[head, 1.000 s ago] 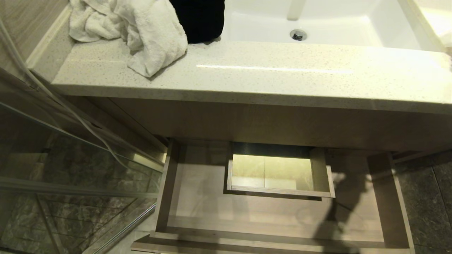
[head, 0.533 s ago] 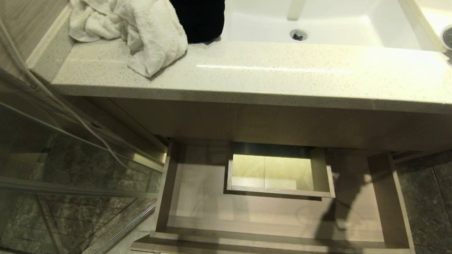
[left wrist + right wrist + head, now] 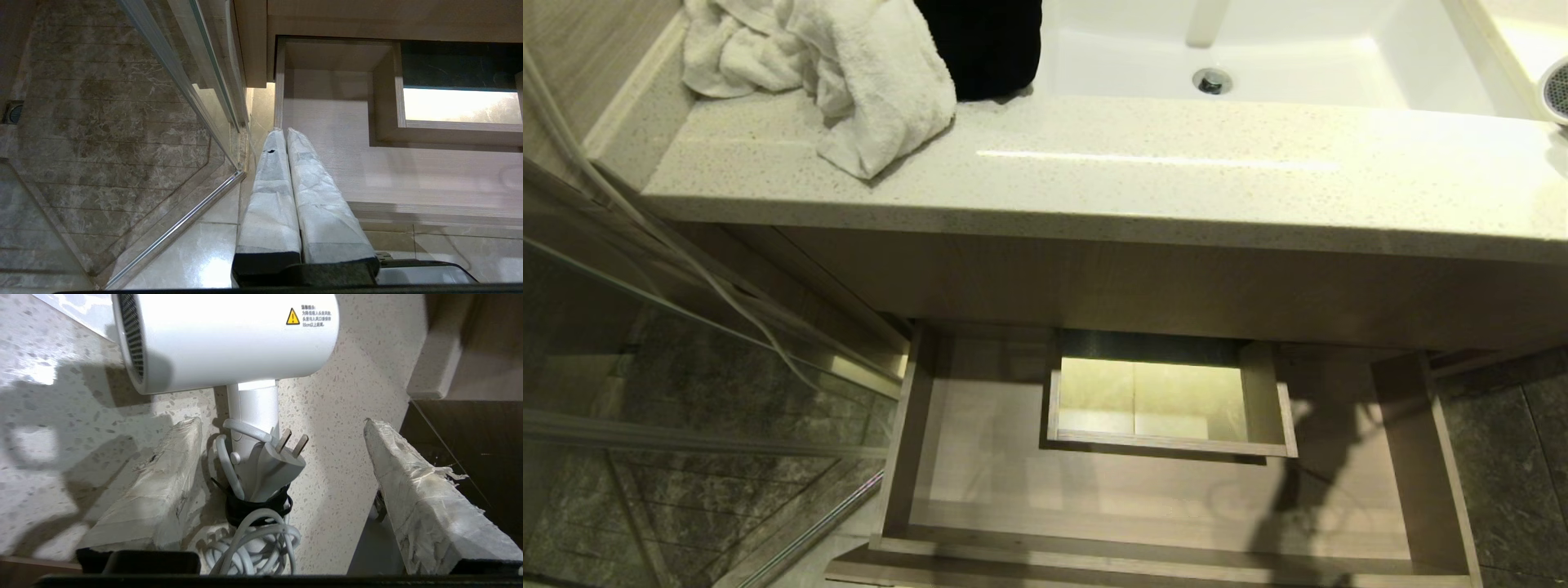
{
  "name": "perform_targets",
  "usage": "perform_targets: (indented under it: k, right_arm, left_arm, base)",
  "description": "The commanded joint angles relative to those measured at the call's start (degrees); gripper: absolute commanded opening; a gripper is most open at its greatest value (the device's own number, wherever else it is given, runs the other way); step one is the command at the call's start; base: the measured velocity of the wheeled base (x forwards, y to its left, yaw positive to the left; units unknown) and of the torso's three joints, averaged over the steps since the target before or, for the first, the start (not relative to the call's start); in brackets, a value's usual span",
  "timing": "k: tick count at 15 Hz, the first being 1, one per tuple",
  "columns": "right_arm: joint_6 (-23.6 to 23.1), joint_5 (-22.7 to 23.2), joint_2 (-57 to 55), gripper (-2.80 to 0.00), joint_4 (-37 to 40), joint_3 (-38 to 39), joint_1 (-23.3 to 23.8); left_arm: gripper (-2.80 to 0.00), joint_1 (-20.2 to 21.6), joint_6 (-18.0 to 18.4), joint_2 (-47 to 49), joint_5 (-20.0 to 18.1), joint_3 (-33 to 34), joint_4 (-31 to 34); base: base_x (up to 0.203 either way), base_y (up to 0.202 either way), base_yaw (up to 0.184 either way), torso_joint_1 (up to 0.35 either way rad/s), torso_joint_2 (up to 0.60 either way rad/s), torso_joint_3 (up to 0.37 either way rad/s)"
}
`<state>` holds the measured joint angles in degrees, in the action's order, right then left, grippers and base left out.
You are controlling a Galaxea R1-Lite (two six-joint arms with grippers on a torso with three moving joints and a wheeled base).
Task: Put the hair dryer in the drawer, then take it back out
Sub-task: Place it on the countertop, then close the drawer
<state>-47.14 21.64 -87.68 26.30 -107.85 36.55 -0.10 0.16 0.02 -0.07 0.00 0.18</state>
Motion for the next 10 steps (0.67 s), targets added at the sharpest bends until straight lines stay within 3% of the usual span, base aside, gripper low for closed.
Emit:
perform_targets:
  k: [1,7,10]
  right_arm:
    - [2.43,0.31,9.07,-2.8,0.48,3.54,0.64]
    - [4.91,0.41,29.59,-2.8,3.0,24.53,0.99]
    - [5.12,0.5,31.79,-2.8,7.26,26.46,0.99]
  left_arm:
    - [-2.8,0.01,-0.07,-0.02,-0.01,0.0,-0.01]
    - [-2.8,0.01,0.02,-0.02,0.0,0.08,-0.01]
    - [-2.8,0.01,0.02,-0.02,0.07,0.0,-0.01]
  base:
    - [0.0,0.0,0.0,0.0,0.0,0.0]
    - [0.0,0.0,0.0,0.0,0.0,0.0]
    - [0.0,0.0,0.0,0.0,0.0,0.0]
